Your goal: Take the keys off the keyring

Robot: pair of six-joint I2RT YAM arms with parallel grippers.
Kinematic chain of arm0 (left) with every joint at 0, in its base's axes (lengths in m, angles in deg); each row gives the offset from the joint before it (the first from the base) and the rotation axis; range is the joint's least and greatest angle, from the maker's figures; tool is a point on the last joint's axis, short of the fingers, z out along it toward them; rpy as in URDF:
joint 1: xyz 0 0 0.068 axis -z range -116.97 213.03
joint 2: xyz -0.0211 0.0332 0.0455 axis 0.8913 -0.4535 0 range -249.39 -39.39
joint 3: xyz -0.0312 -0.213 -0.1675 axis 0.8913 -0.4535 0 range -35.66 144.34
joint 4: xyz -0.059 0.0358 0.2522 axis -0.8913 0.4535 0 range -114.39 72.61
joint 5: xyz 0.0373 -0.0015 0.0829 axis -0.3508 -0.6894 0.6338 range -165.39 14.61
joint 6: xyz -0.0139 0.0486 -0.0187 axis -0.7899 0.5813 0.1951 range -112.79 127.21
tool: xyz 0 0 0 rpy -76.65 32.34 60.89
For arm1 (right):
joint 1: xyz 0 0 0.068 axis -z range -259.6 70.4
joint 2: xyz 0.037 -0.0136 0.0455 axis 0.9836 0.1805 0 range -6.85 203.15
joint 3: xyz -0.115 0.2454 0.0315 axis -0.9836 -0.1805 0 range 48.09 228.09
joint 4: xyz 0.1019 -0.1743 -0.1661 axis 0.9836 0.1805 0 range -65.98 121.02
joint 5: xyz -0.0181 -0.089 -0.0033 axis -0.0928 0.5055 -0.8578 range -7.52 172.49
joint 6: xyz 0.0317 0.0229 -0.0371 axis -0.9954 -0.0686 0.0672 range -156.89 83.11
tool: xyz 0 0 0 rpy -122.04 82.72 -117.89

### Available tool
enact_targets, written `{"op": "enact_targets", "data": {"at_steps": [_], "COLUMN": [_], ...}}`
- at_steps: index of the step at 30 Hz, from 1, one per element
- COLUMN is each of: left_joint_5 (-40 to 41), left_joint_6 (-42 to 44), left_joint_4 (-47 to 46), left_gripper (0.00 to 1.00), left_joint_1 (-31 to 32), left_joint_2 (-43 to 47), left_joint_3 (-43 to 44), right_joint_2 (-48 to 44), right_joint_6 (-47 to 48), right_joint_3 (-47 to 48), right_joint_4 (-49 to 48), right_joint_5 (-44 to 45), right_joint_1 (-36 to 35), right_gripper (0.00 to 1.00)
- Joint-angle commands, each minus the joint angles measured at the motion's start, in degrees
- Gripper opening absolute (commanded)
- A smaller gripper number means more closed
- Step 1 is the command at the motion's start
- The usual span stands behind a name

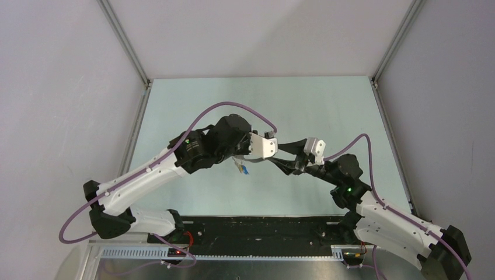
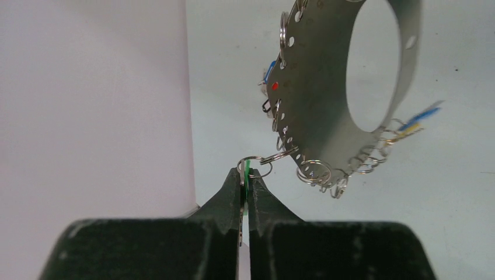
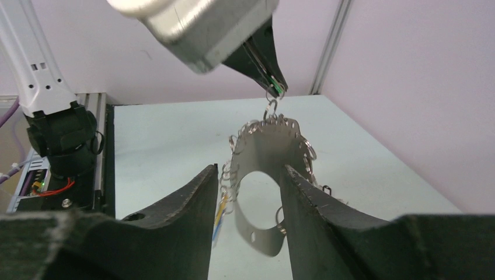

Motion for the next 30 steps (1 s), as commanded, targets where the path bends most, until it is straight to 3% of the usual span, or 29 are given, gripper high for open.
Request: {"op": "enact_targets", "data": {"at_steps": [1,8,15,20,23,30], "left_joint_5": [-1.4,-2.88,-5.12,-8.51,-9.38,-12.26], "left_joint_6": [0.46,-1.88,-2.63,-1.95,-1.79,-1.76], "left_joint_4": [-5.12,-5.26,-5.29,-5.28,-5.38,-5.58], "left_gripper": [0.0,0.0,0.0,0.0,0.0,0.0], "left_joint_1": [0.33,0.42,0.86,1.36,1.38,1.57], "left_joint_2": [2.38,1.85,3.41,4.66,5.11,6.92], "left_joint_3": [-1.29,-1.15,-1.81,-2.82,-3.88,-5.42], "right_joint_2": [-0.29,3.09,7.91,10.52,11.11,13.11], "right_joint_6": [0.49,2.68,4.09,4.42,4.39,2.94], "right_joint_3": [1.96,4.86,5.75,5.75,5.75,5.98], "right_joint_4": [-3.15,-1.56,-4.11,-8.11,-9.15,-13.9], "right_joint_5": [-2.02,-2.13,1.72,1.77,1.73,-0.46], "right_joint_1": [-1.65,-5.76,-6.37,-5.63,-5.3,-5.01], "right_gripper": [0.46,0.32,0.26,0.27,0.36,0.35]}}
